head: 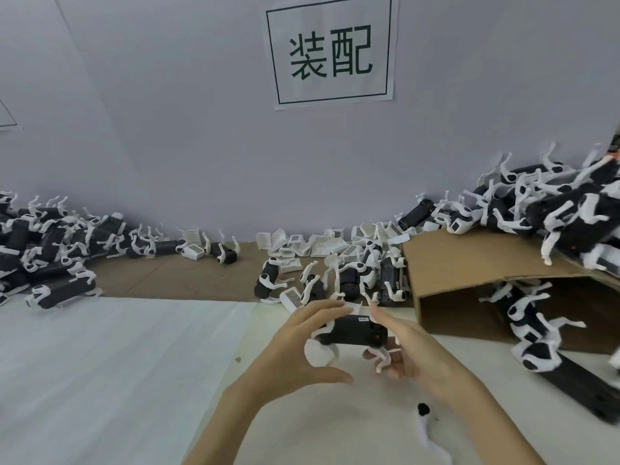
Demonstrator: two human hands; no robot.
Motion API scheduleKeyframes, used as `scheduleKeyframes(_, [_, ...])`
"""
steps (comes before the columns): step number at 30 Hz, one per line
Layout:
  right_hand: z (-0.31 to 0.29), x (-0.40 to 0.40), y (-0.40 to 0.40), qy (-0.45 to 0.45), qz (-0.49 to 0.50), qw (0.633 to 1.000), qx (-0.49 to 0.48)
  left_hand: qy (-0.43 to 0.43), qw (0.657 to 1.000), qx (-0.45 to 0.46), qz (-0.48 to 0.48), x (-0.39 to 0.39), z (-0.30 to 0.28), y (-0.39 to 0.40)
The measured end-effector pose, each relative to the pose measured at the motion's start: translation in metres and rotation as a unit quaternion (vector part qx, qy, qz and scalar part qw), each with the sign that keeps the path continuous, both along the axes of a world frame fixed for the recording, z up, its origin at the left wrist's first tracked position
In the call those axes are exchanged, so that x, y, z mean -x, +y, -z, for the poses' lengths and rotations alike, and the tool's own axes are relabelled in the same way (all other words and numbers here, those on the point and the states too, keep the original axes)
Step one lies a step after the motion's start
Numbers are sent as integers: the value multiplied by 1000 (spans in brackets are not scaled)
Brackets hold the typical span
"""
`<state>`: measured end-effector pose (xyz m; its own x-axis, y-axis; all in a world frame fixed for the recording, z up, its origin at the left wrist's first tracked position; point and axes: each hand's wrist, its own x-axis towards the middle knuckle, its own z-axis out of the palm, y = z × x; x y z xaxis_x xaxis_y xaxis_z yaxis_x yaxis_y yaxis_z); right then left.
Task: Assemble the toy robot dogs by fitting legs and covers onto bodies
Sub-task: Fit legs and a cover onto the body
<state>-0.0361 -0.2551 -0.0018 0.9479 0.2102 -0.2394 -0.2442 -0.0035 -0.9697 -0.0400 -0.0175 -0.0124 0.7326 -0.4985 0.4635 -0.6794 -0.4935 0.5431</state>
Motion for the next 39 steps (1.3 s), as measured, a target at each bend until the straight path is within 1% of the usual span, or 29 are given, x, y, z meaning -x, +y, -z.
scheduleKeyframes(3, [0,-2,-12,44,-36,998,-9,3,1000,-13,9,-3,2,1])
scheduleKeyframes(5, [1,-1,-17,55,-91,994,5,7,1000,9,-10,-5,3,2])
scheduleKeyframes(6, [4,-2,-17,50,-105,993,7,22,999,31,-26,-5,3,3])
scheduleKeyframes(8, [8,-5,-15,35,-86,995,-32,70,990,94,-78,-3,3,2])
scheduleKeyframes(10, [8,-5,-8,3,-65,994,-86,121,972,152,-131,-2,1,1])
scheduleKeyframes(12, [7,-5,2,-40,-61,992,-104,153,956,196,-154,-2,0,-1])
scheduleKeyframes(15, [10,-2,15,-108,-19,990,-84,208,936,236,-158,-2,-3,-6])
scheduleKeyframes(17, [12,-1,20,-135,20,988,-66,229,927,258,-145,-2,-1,-8])
scheduleKeyframes(21, [14,1,25,-127,83,986,-76,293,902,295,-119,-5,4,-8])
scheduleKeyframes(23, [15,2,26,-132,89,985,-72,300,898,301,-115,-6,6,-7])
scheduleKeyframes(27, [11,3,25,-152,75,982,-78,279,905,303,-111,-6,4,-2])
scheduleKeyframes(28, [10,4,23,-140,56,985,-86,279,904,303,-112,-6,4,-1])
scheduleKeyframes(30, [7,6,17,-81,-21,988,-128,287,903,303,-97,-4,1,0])
scheduleKeyframes(31, [6,7,12,-46,-68,984,-158,291,901,312,-80,-3,-1,1])
scheduleKeyframes(33, [3,8,0,15,-135,964,-231,299,883,359,-43,-1,-4,3])
scheduleKeyframes(36, [-1,9,-7,80,-147,935,-312,304,859,412,28,-1,-9,8])
scheduleKeyframes(37, [0,9,-6,98,-134,931,-326,309,845,434,48,-2,-10,7])
scheduleKeyframes(39, [5,7,2,114,-115,930,-329,336,800,494,62,-1,-15,0])
